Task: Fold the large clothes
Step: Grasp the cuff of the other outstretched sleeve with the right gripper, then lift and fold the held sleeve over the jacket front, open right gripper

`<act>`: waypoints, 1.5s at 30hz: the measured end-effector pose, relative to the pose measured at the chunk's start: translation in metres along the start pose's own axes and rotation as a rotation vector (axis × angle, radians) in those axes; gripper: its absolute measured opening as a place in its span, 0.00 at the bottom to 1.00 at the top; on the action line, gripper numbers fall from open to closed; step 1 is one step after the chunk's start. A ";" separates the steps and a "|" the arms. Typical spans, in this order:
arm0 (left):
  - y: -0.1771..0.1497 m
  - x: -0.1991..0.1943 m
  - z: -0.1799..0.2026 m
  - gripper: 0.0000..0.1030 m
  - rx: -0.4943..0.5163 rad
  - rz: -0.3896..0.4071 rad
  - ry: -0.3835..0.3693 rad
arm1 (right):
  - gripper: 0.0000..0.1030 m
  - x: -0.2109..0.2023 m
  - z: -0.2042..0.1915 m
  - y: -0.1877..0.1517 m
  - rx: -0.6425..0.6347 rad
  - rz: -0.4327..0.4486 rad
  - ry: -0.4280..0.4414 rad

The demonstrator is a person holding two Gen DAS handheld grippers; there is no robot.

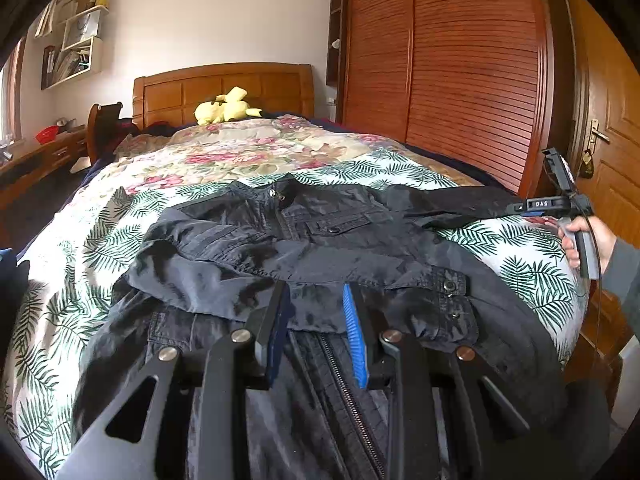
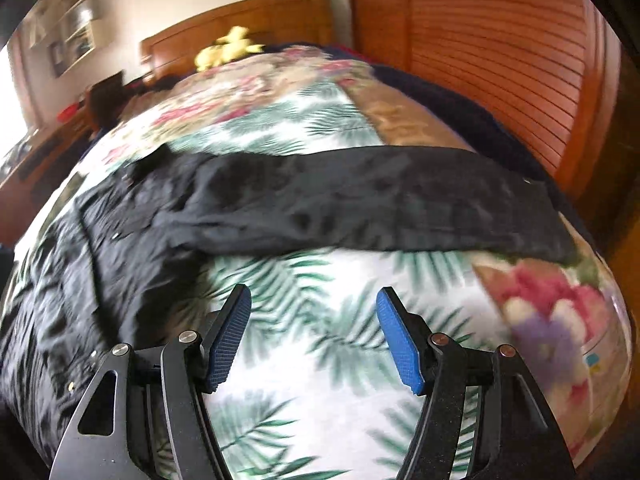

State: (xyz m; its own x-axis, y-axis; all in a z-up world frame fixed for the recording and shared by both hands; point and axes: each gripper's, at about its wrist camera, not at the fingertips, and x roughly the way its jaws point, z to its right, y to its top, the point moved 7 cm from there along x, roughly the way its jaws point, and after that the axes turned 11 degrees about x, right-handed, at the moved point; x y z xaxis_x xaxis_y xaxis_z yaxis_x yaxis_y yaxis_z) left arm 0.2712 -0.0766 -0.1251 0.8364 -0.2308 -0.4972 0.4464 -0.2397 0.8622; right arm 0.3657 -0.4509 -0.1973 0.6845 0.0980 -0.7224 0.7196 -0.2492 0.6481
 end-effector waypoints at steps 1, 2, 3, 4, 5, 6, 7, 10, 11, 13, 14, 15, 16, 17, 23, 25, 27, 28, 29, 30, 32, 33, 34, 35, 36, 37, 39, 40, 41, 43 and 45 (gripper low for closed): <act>-0.001 0.001 -0.002 0.25 -0.002 -0.004 0.002 | 0.65 0.001 0.008 0.005 0.022 -0.003 -0.007; -0.001 0.002 -0.002 0.25 -0.005 -0.007 0.001 | 0.65 0.003 0.014 0.009 0.043 -0.007 -0.011; -0.002 0.003 -0.004 0.25 -0.010 -0.010 -0.001 | 0.65 0.004 0.020 0.012 0.065 -0.010 -0.015; -0.002 0.004 -0.005 0.25 -0.013 -0.013 -0.002 | 0.65 0.006 0.028 0.016 0.093 -0.012 -0.018; -0.003 0.005 -0.006 0.25 -0.017 -0.016 -0.003 | 0.65 0.008 0.032 0.018 0.108 -0.013 -0.022; -0.003 0.006 -0.007 0.25 -0.020 -0.018 -0.004 | 0.65 0.009 0.037 0.021 0.126 -0.016 -0.030; -0.003 0.006 -0.007 0.25 -0.020 -0.019 -0.005 | 0.65 0.012 0.041 0.023 0.135 -0.021 -0.041; -0.005 0.009 -0.008 0.25 -0.018 -0.027 -0.001 | 0.65 0.018 0.059 0.031 0.198 -0.030 -0.077; -0.005 0.009 -0.008 0.25 -0.018 -0.028 -0.001 | 0.65 0.020 0.062 0.032 0.219 -0.035 -0.077; -0.007 0.011 -0.009 0.25 -0.020 -0.036 -0.002 | 0.65 0.025 0.073 0.033 0.267 -0.051 -0.085; -0.007 0.012 -0.010 0.25 -0.022 -0.038 -0.001 | 0.65 0.028 0.076 0.033 0.278 -0.054 -0.089; -0.007 0.012 -0.011 0.25 -0.022 -0.038 -0.001 | 0.65 0.030 0.080 0.034 0.291 -0.055 -0.100; -0.007 0.012 -0.011 0.25 -0.023 -0.038 -0.001 | 0.65 0.032 0.083 0.035 0.302 -0.054 -0.103; -0.008 0.012 -0.012 0.25 -0.023 -0.038 0.000 | 0.65 0.034 0.087 0.036 0.318 -0.052 -0.099; -0.008 0.011 -0.016 0.25 -0.023 -0.040 0.013 | 0.64 0.048 0.102 0.047 0.393 -0.025 -0.102; -0.009 0.011 -0.018 0.25 -0.026 -0.042 0.017 | 0.52 0.052 0.105 0.052 0.385 -0.013 -0.151; -0.011 0.010 -0.019 0.25 -0.027 -0.046 0.020 | 0.35 0.056 0.106 0.056 0.373 -0.008 -0.193; -0.011 0.010 -0.020 0.25 -0.026 -0.046 0.022 | 0.17 0.055 0.105 0.060 0.361 -0.004 -0.205; -0.011 0.009 -0.020 0.25 -0.025 -0.046 0.024 | 0.10 0.054 0.104 0.064 0.347 0.005 -0.214; -0.011 0.008 -0.021 0.25 -0.024 -0.044 0.026 | 0.05 0.048 0.101 0.068 0.327 0.031 -0.224; -0.012 0.006 -0.023 0.25 -0.025 -0.039 0.028 | 0.03 0.033 0.087 0.079 0.277 0.098 -0.208; -0.012 0.005 -0.025 0.25 -0.027 -0.038 0.029 | 0.03 0.023 0.077 0.085 0.248 0.131 -0.196; -0.012 0.005 -0.026 0.25 -0.029 -0.038 0.029 | 0.03 0.018 0.068 0.091 0.228 0.150 -0.186; -0.012 0.004 -0.027 0.25 -0.033 -0.037 0.029 | 0.03 0.011 0.057 0.095 0.207 0.166 -0.163; -0.012 0.003 -0.028 0.25 -0.035 -0.036 0.030 | 0.03 0.003 0.043 0.100 0.186 0.176 -0.130; -0.012 0.002 -0.029 0.25 -0.038 -0.033 0.030 | 0.03 -0.004 0.028 0.104 0.159 0.191 -0.109; -0.012 -0.001 -0.029 0.25 -0.039 -0.028 0.029 | 0.02 -0.014 -0.004 0.108 0.111 0.209 -0.062; -0.012 -0.002 -0.029 0.25 -0.038 -0.024 0.029 | 0.02 -0.019 -0.021 0.110 0.086 0.215 -0.033; -0.011 -0.003 -0.029 0.25 -0.037 -0.022 0.030 | 0.02 -0.024 -0.039 0.112 0.058 0.223 -0.006; -0.011 -0.004 -0.029 0.25 -0.036 -0.020 0.031 | 0.02 -0.035 -0.081 0.110 -0.009 0.232 0.057; -0.011 -0.006 -0.029 0.25 -0.034 -0.019 0.033 | 0.02 -0.042 -0.116 0.107 -0.061 0.233 0.109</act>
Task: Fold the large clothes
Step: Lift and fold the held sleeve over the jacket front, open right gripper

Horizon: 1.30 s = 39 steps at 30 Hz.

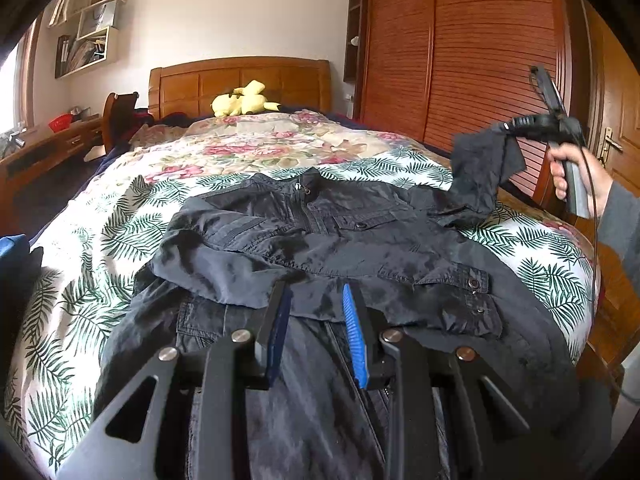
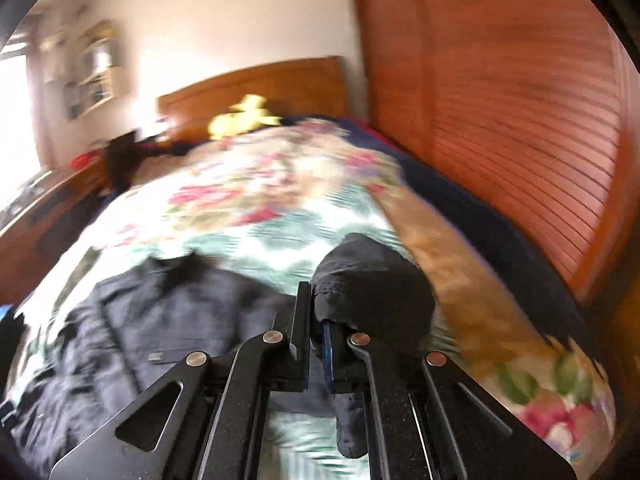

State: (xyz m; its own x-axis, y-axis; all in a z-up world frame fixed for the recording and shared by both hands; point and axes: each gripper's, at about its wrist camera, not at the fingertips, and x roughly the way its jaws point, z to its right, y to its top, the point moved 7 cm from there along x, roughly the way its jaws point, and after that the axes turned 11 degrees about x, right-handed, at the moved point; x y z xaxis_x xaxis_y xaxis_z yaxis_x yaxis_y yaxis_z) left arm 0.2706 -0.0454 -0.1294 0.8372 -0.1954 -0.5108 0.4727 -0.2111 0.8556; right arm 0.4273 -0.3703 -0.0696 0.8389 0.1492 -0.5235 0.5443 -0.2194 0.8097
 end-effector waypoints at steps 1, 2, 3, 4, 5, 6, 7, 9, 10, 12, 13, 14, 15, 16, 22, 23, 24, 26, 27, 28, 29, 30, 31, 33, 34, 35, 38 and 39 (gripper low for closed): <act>0.000 -0.001 0.000 0.25 0.000 0.002 0.001 | 0.02 -0.003 -0.020 -0.001 -0.026 0.002 0.034; 0.000 -0.002 -0.001 0.25 0.001 0.003 0.003 | 0.02 -0.006 -0.036 -0.002 -0.046 0.003 0.061; -0.001 -0.004 -0.002 0.25 0.000 0.005 0.011 | 0.02 -0.009 -0.052 -0.003 -0.065 0.004 0.088; -0.001 -0.005 -0.004 0.25 -0.001 0.009 0.022 | 0.02 -0.011 -0.069 -0.005 -0.087 0.005 0.116; 0.000 -0.007 -0.006 0.25 -0.002 0.012 0.028 | 0.02 -0.014 -0.081 -0.006 -0.102 0.006 0.134; 0.000 -0.008 -0.007 0.25 -0.005 0.015 0.030 | 0.02 -0.017 -0.097 -0.008 -0.120 0.005 0.162; 0.000 -0.010 -0.009 0.25 -0.009 0.018 0.031 | 0.02 -0.019 -0.111 -0.009 -0.127 -0.002 0.192; -0.001 -0.012 -0.013 0.25 -0.016 0.020 0.034 | 0.02 -0.023 -0.134 -0.015 -0.133 -0.022 0.250; -0.002 -0.013 -0.015 0.25 -0.019 0.021 0.038 | 0.02 -0.025 -0.144 -0.018 -0.145 -0.025 0.269; -0.002 -0.015 -0.017 0.25 -0.022 0.023 0.040 | 0.02 -0.032 -0.168 -0.027 -0.171 -0.034 0.320; -0.002 -0.016 -0.018 0.25 -0.023 0.025 0.042 | 0.02 -0.034 -0.178 -0.032 -0.178 -0.045 0.343; -0.002 -0.018 -0.019 0.25 -0.023 0.027 0.043 | 0.02 -0.036 -0.189 -0.039 -0.189 -0.056 0.363; -0.003 -0.019 -0.020 0.25 -0.024 0.030 0.044 | 0.02 -0.037 -0.200 -0.047 -0.204 -0.069 0.380; -0.003 -0.020 -0.021 0.25 -0.025 0.030 0.045 | 0.02 -0.038 -0.209 -0.056 -0.222 -0.088 0.393; -0.004 -0.025 -0.025 0.25 -0.028 0.038 0.046 | 0.02 -0.029 -0.241 -0.112 -0.329 -0.174 0.382; -0.003 -0.026 -0.025 0.25 -0.029 0.041 0.046 | 0.03 -0.027 -0.243 -0.121 -0.355 -0.172 0.356; -0.003 -0.027 -0.026 0.25 -0.030 0.044 0.046 | 0.03 -0.025 -0.244 -0.129 -0.381 -0.170 0.331; -0.004 -0.028 -0.027 0.25 -0.032 0.046 0.048 | 0.04 -0.023 -0.246 -0.143 -0.395 -0.197 0.328; -0.004 -0.029 -0.028 0.25 -0.033 0.046 0.049 | 0.05 -0.020 -0.244 -0.149 -0.385 -0.225 0.336; -0.004 -0.029 -0.028 0.25 -0.035 0.046 0.049 | 0.07 -0.018 -0.242 -0.152 -0.378 -0.244 0.331; -0.004 -0.030 -0.029 0.25 -0.037 0.047 0.050 | 0.09 -0.018 -0.240 -0.154 -0.376 -0.249 0.324; -0.004 -0.030 -0.030 0.25 -0.039 0.048 0.050 | 0.14 -0.018 -0.238 -0.155 -0.372 -0.249 0.316; -0.004 -0.031 -0.031 0.25 -0.040 0.051 0.049 | 0.18 -0.021 -0.235 -0.154 -0.363 -0.239 0.318; -0.004 -0.032 -0.031 0.25 -0.041 0.053 0.048 | 0.26 -0.027 -0.230 -0.152 -0.346 -0.215 0.323; -0.004 -0.032 -0.031 0.25 -0.041 0.054 0.047 | 0.34 -0.031 -0.228 -0.150 -0.341 -0.202 0.321; -0.004 -0.032 -0.031 0.25 -0.041 0.054 0.047 | 0.38 -0.034 -0.226 -0.149 -0.337 -0.190 0.318; -0.004 -0.032 -0.031 0.25 -0.039 0.054 0.045 | 0.52 -0.037 -0.219 -0.149 -0.330 -0.179 0.302; -0.004 -0.032 -0.030 0.25 -0.038 0.055 0.046 | 0.54 -0.035 -0.217 -0.150 -0.328 -0.185 0.294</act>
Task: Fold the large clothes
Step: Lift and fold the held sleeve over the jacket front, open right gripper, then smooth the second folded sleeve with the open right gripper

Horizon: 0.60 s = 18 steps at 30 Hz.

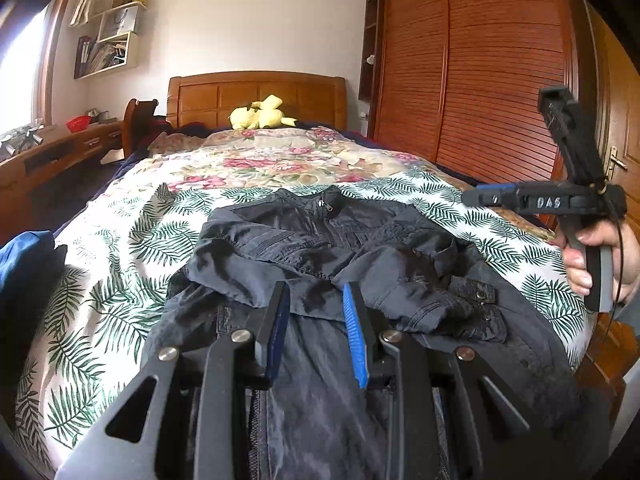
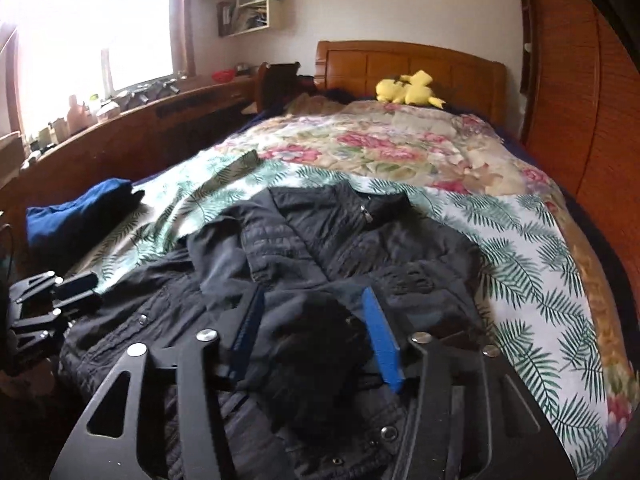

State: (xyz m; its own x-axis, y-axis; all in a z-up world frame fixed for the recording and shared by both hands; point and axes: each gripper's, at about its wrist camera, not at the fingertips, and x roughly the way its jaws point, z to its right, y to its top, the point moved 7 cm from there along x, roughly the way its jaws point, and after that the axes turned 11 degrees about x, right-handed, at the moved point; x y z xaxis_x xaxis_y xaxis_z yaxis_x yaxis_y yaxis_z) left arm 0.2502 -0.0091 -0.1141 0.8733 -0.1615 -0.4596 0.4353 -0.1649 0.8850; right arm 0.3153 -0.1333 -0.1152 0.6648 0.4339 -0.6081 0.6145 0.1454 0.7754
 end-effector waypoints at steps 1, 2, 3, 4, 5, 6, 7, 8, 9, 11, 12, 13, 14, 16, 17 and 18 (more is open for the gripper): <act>0.000 0.000 0.000 0.25 0.001 0.000 0.000 | 0.54 0.003 0.002 -0.003 0.006 -0.011 -0.006; 0.000 0.000 0.001 0.25 0.001 0.000 -0.001 | 0.55 0.007 0.006 -0.006 0.013 -0.025 -0.016; -0.001 0.001 0.001 0.25 0.001 -0.002 -0.002 | 0.55 0.011 0.008 -0.010 0.016 -0.036 -0.029; -0.001 0.001 0.002 0.25 0.002 -0.004 -0.003 | 0.55 0.016 0.011 -0.015 0.015 -0.048 -0.047; -0.001 0.002 0.003 0.25 0.004 -0.006 -0.004 | 0.55 0.020 0.013 -0.020 0.013 -0.058 -0.056; -0.002 0.003 0.004 0.25 0.006 -0.008 -0.004 | 0.55 0.026 0.015 -0.026 0.011 -0.070 -0.062; -0.002 0.003 0.005 0.25 0.009 -0.011 -0.005 | 0.55 0.032 0.017 -0.033 0.015 -0.087 -0.067; -0.003 0.004 0.006 0.25 0.012 -0.015 -0.007 | 0.55 0.038 0.018 -0.039 0.022 -0.104 -0.069; -0.004 0.005 0.007 0.25 0.016 -0.020 -0.011 | 0.55 0.042 0.020 -0.045 0.029 -0.117 -0.069; -0.005 0.007 0.010 0.25 0.023 -0.028 -0.016 | 0.55 0.049 0.024 -0.057 0.040 -0.135 -0.073; -0.006 0.008 0.011 0.25 0.028 -0.032 -0.018 | 0.55 0.052 0.026 -0.063 0.049 -0.142 -0.074; -0.006 0.009 0.012 0.25 0.033 -0.035 -0.019 | 0.55 0.054 0.027 -0.068 0.060 -0.150 -0.069; -0.006 0.010 0.013 0.25 0.037 -0.039 -0.020 | 0.55 0.057 0.030 -0.075 0.079 -0.167 -0.059; -0.007 0.011 0.014 0.25 0.042 -0.042 -0.023 | 0.55 0.064 0.034 -0.089 0.110 -0.213 -0.043; -0.007 0.011 0.014 0.25 0.042 -0.044 -0.024 | 0.55 0.065 0.034 -0.093 0.116 -0.227 -0.038; -0.007 0.012 0.015 0.25 0.041 -0.045 -0.025 | 0.55 0.067 0.035 -0.098 0.121 -0.238 -0.034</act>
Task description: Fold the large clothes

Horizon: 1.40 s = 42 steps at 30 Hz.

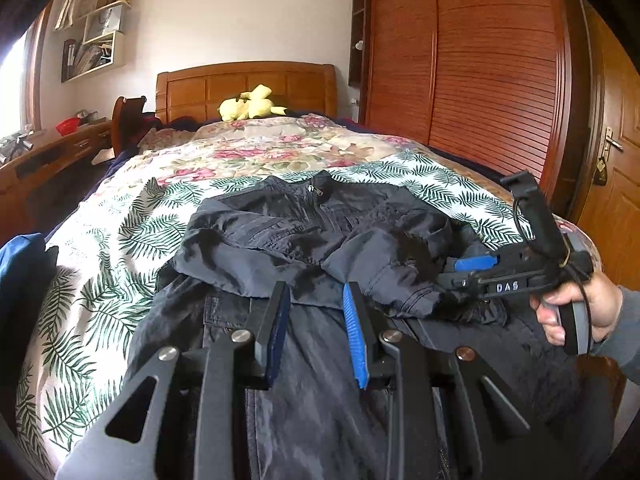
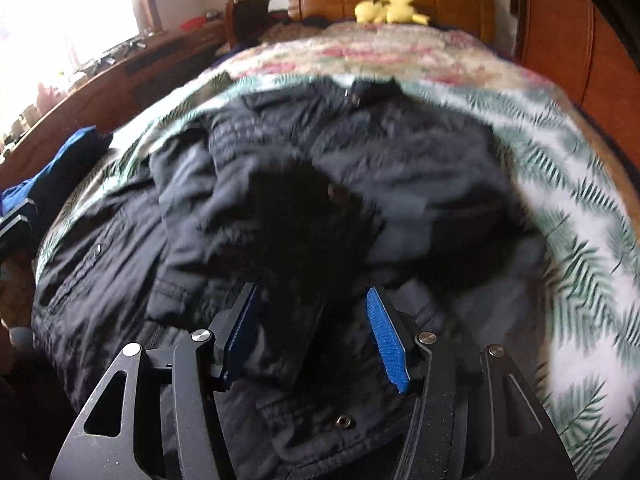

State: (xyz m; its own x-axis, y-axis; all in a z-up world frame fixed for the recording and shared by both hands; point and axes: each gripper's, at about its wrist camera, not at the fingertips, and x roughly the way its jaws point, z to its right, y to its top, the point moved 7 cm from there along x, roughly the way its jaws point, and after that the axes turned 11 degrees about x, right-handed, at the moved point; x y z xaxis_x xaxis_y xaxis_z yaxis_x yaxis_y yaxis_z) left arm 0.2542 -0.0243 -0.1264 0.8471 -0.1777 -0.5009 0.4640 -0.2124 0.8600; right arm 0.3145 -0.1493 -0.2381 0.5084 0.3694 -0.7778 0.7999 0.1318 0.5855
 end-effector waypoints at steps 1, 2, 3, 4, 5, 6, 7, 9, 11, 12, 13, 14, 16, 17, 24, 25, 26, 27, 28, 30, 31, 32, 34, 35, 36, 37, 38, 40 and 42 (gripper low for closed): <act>0.000 0.000 0.001 0.25 -0.001 0.001 -0.001 | 0.55 0.002 0.000 -0.004 0.003 -0.007 0.003; 0.001 0.000 0.001 0.25 -0.001 0.001 -0.001 | 0.55 0.003 -0.001 -0.006 0.007 -0.012 0.007; 0.001 0.000 0.001 0.25 0.000 0.003 0.001 | 0.55 0.005 -0.001 -0.008 0.013 -0.017 0.012; 0.002 -0.001 0.001 0.25 0.001 0.005 0.002 | 0.55 0.006 -0.002 -0.010 0.021 -0.023 0.019; 0.001 -0.002 0.001 0.25 0.001 0.007 0.002 | 0.55 0.007 -0.003 -0.012 0.028 -0.027 0.025; 0.002 -0.003 0.001 0.25 0.000 0.011 0.000 | 0.55 0.008 -0.003 -0.013 0.035 -0.031 0.030; 0.002 -0.003 0.000 0.25 -0.001 0.012 -0.001 | 0.55 0.010 -0.004 -0.014 0.047 -0.037 0.038; 0.002 -0.004 -0.001 0.25 -0.002 0.013 -0.002 | 0.55 0.012 -0.005 -0.017 0.076 -0.050 0.059; 0.002 -0.004 -0.001 0.25 -0.002 0.013 -0.001 | 0.55 0.013 -0.006 -0.019 0.094 -0.058 0.075; 0.002 -0.005 -0.001 0.25 -0.002 0.011 -0.001 | 0.55 0.013 -0.007 -0.019 0.095 -0.061 0.079; 0.001 -0.006 -0.002 0.25 -0.003 0.010 -0.001 | 0.55 0.014 -0.008 -0.020 0.094 -0.064 0.082; 0.001 -0.007 -0.003 0.25 -0.004 0.012 -0.002 | 0.54 0.015 -0.010 -0.020 0.092 -0.071 0.088; 0.001 -0.011 -0.004 0.25 -0.003 0.015 0.002 | 0.40 0.017 -0.014 -0.022 0.094 -0.088 0.115; 0.001 -0.013 -0.006 0.25 -0.003 0.018 0.004 | 0.38 0.018 -0.016 -0.022 0.094 -0.096 0.126; -0.001 -0.029 -0.019 0.25 -0.028 0.042 0.012 | 0.08 0.013 -0.038 -0.014 0.082 -0.091 0.188; -0.001 -0.031 -0.021 0.25 -0.029 0.044 0.015 | 0.07 0.012 -0.042 -0.012 0.077 -0.087 0.193; -0.002 -0.032 -0.022 0.25 -0.030 0.043 0.017 | 0.07 0.011 -0.048 -0.011 0.067 -0.079 0.198; -0.003 -0.033 -0.025 0.25 -0.032 0.042 0.020 | 0.06 0.009 -0.057 -0.008 0.055 -0.066 0.206; -0.004 -0.034 -0.026 0.25 -0.034 0.042 0.022 | 0.06 0.007 -0.066 -0.006 0.042 -0.048 0.215; -0.005 -0.037 -0.030 0.25 -0.038 0.044 0.027 | 0.06 0.002 -0.085 -0.003 0.013 -0.024 0.237; -0.005 -0.038 -0.032 0.25 -0.039 0.045 0.029 | 0.06 0.000 -0.097 -0.002 -0.005 -0.017 0.254; -0.006 -0.040 -0.035 0.25 -0.040 0.047 0.034 | 0.06 -0.002 -0.109 -0.002 -0.024 -0.014 0.273; -0.008 -0.043 -0.038 0.25 -0.043 0.049 0.042 | 0.06 -0.006 -0.131 -0.003 -0.060 -0.003 0.287; -0.008 -0.044 -0.040 0.25 -0.045 0.047 0.044 | 0.08 -0.006 -0.138 -0.004 -0.073 0.002 0.288; -0.010 -0.045 -0.041 0.25 -0.046 0.045 0.045 | 0.09 -0.007 -0.144 -0.006 -0.083 0.010 0.290; -0.011 -0.045 -0.043 0.25 -0.048 0.044 0.046 | 0.10 -0.009 -0.149 -0.007 -0.092 0.016 0.293; -0.012 -0.046 -0.044 0.25 -0.051 0.042 0.046 | 0.12 -0.012 -0.155 -0.009 -0.110 0.011 0.317; -0.015 -0.046 -0.048 0.25 -0.057 0.034 0.048 | 0.27 -0.014 -0.162 -0.013 -0.134 0.010 0.314; -0.017 -0.046 -0.049 0.25 -0.056 0.030 0.054 | 0.29 -0.017 -0.163 -0.015 -0.130 0.011 0.319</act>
State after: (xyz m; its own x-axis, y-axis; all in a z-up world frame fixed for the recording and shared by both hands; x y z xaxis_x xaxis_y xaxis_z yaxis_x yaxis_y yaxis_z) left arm 0.2203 0.0349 -0.1129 0.8728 -0.1309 -0.4702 0.4507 -0.1537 0.8794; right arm 0.2422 -0.0072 -0.1965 0.3748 0.6381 -0.6726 0.7371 0.2350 0.6336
